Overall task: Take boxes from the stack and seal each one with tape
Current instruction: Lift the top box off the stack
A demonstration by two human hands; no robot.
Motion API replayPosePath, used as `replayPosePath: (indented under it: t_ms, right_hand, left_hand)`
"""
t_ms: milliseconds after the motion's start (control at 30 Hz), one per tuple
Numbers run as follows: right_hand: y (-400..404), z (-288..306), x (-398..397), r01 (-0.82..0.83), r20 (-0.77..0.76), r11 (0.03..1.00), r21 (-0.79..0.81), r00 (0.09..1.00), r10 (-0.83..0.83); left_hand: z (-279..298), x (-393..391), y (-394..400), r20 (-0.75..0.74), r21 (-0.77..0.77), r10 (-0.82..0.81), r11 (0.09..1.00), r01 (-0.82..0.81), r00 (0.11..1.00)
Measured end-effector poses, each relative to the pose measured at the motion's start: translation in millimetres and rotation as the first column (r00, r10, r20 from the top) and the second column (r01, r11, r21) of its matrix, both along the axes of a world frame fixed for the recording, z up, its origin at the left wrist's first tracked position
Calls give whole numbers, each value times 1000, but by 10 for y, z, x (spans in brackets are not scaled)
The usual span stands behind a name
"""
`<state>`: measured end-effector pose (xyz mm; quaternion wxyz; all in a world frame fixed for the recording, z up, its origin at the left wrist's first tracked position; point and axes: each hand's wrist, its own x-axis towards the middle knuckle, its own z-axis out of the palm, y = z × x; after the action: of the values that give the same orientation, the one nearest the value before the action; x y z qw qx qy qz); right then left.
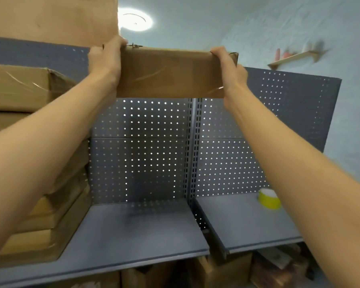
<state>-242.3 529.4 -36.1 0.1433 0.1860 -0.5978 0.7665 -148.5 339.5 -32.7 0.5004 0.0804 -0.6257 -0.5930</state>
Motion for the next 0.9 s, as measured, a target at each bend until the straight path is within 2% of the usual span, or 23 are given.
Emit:
replayPosePath:
  t_ms: [100,333,500,900]
  right_hand:
    - [218,-101,-123,25,7,1000,-1,1000,-25]
    - [584,-514,-361,71,40,997,-6,997,-71]
    - [837,-791,-548,65,93,998,-2,994,-64]
    - [1476,-1676,-1180,-55,168,995,88,985,39]
  left_hand:
    - [-96,-166,171,24,9,-55,998,55,998]
    - [-433,-535,496,94,-46,-36,998,40,995]
    - [-704,-761,733,120,-9,-60,998,61,991]
    - [-1688,-1163,1356,126,14,89,996,-92,988]
